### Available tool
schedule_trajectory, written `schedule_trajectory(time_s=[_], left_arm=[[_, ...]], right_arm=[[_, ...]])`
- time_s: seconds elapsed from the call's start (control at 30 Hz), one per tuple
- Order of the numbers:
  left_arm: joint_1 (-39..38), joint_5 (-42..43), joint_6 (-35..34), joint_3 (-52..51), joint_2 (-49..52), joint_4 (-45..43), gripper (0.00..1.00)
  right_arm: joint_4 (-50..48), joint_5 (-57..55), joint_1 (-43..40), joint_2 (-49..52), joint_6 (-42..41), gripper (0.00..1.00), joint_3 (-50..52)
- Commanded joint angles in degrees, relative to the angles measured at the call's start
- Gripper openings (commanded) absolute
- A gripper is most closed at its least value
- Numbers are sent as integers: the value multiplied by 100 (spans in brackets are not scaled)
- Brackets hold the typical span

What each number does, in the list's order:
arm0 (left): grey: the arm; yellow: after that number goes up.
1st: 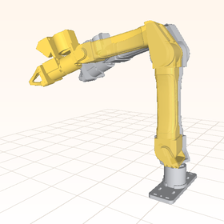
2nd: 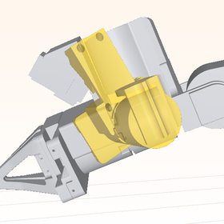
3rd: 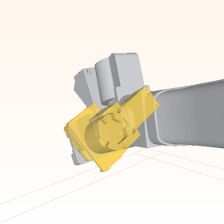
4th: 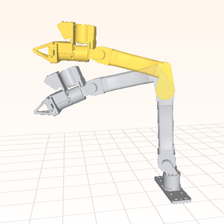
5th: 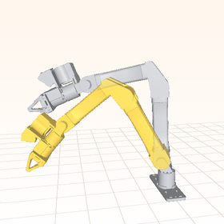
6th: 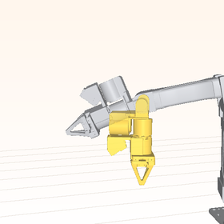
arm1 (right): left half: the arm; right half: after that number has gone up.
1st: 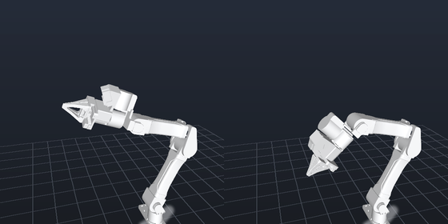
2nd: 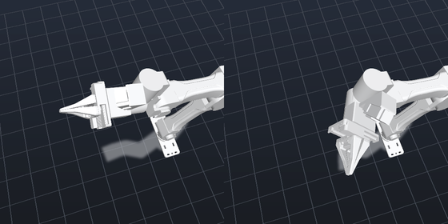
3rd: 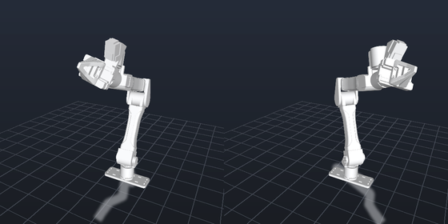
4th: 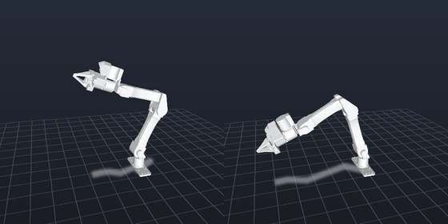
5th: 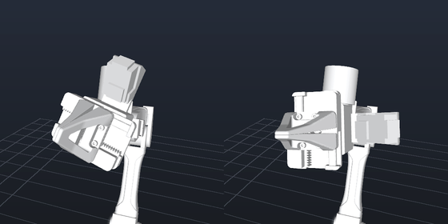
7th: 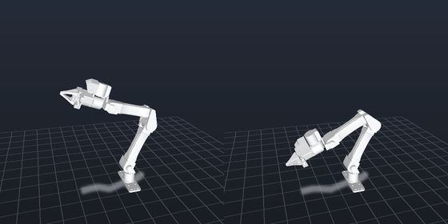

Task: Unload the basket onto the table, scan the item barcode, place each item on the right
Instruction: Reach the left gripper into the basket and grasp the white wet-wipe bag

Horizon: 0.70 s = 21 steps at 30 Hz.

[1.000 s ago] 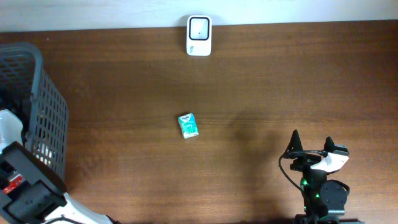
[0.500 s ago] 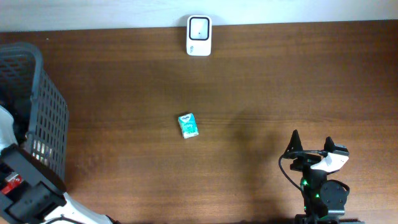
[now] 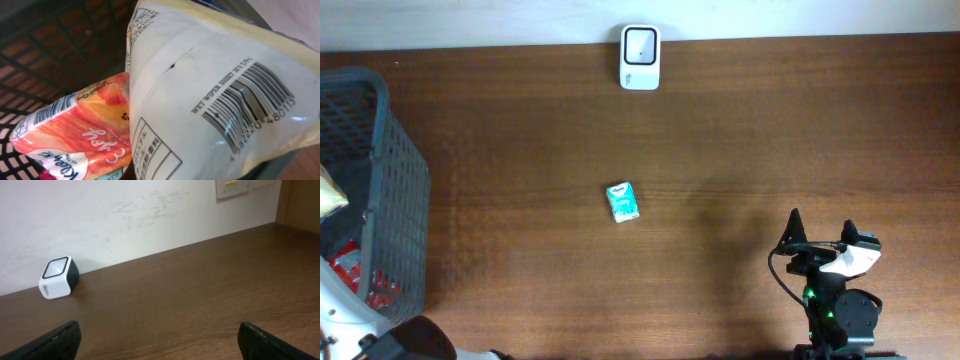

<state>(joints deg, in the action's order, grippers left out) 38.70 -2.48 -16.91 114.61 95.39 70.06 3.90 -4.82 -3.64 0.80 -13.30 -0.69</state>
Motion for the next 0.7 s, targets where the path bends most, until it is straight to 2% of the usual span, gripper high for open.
schedule_trajectory(time_s=[0.0, 0.2, 0.33, 0.67], left_arm=[[-7, 514, -13, -24, 122, 68, 0], [9, 518, -11, -24, 164, 282, 0], [9, 205, -11, -24, 328, 354, 0], [9, -402, -188, -26, 1386, 529, 0]], right_arm=[[37, 11, 26, -44, 22, 99, 37], [37, 11, 26, -44, 22, 99, 37], [39, 11, 26, -44, 22, 99, 37], [37, 11, 26, -44, 22, 99, 37]])
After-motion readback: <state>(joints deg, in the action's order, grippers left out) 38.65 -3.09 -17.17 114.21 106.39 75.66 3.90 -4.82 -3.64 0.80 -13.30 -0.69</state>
